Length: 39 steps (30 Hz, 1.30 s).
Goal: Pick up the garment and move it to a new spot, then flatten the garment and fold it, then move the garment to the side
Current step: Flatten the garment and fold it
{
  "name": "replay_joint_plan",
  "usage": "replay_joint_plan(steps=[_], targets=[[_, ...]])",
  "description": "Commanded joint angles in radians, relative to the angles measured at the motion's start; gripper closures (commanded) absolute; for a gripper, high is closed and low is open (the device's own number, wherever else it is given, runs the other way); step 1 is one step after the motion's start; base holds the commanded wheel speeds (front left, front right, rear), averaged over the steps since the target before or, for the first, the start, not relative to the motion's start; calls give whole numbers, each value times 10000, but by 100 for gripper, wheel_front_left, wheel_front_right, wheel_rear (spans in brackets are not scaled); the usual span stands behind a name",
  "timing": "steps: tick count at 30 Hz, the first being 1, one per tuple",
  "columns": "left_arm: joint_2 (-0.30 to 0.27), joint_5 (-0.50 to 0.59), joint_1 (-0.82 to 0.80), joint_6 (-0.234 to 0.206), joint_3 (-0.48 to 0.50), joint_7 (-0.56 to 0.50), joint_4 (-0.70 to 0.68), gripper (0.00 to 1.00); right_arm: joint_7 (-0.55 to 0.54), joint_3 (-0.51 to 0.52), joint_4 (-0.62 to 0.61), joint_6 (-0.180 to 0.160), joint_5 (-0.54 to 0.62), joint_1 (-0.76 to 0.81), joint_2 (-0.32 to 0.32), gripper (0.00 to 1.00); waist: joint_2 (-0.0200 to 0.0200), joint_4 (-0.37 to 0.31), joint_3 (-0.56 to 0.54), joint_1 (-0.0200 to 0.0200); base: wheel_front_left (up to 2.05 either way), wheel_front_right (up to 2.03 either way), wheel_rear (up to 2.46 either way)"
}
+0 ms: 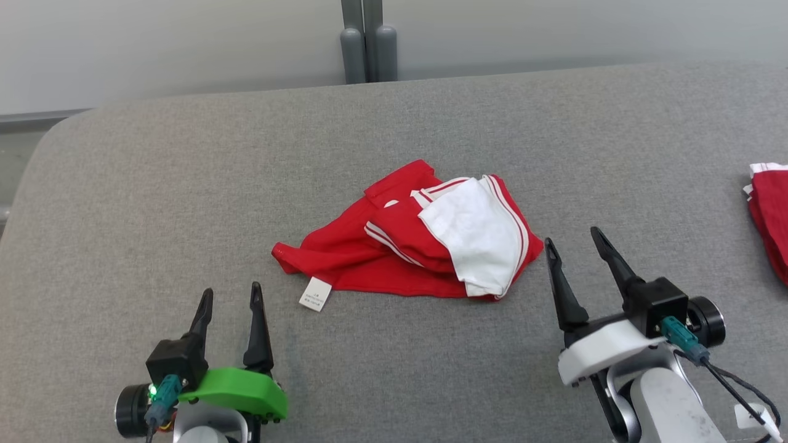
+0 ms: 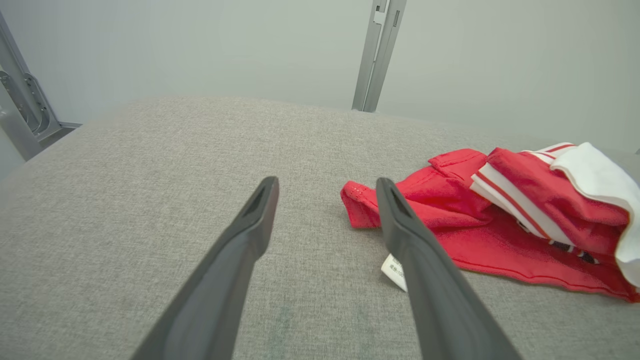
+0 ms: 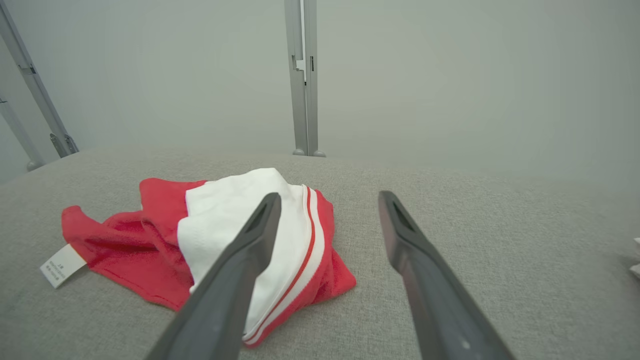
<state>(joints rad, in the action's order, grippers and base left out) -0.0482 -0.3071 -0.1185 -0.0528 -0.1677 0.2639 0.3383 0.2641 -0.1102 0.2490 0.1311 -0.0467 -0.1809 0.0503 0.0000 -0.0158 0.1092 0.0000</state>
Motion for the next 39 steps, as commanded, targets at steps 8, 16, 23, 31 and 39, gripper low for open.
replay_joint_plan(steps=[8, 16, 23, 31, 39], targets=[[-42, 629, 1004, -264, 478, 4, -219, 0, 2, 248, 439, -5, -145, 952, 10, 0, 0, -91, -594, 0, 0, 0, 0], [-45, 286, 862, -95, 17, 3, 0, 0, -85, -1278, 1855, -7, 202, -292, 17, 0, 0, 264, -493, 0, 0, 0, 0], [-45, -170, 680, -137, -434, 3, 264, 0, -834, -2479, 3377, -7, 360, -2204, 275, 0, 0, 768, -247, 0, 0, 0, 0], [-44, -513, 589, -153, -472, 3, 430, 0, -1256, -2603, 4309, -7, 1198, -3167, 270, 0, 0, 1018, 98, 0, 0, 0, 0], [-44, -602, 413, -128, -501, 3, 218, 0, -1001, -2145, 4412, -7, 1379, -3167, 123, 4, 0, 913, 328, 0, 0, 0, 0]])
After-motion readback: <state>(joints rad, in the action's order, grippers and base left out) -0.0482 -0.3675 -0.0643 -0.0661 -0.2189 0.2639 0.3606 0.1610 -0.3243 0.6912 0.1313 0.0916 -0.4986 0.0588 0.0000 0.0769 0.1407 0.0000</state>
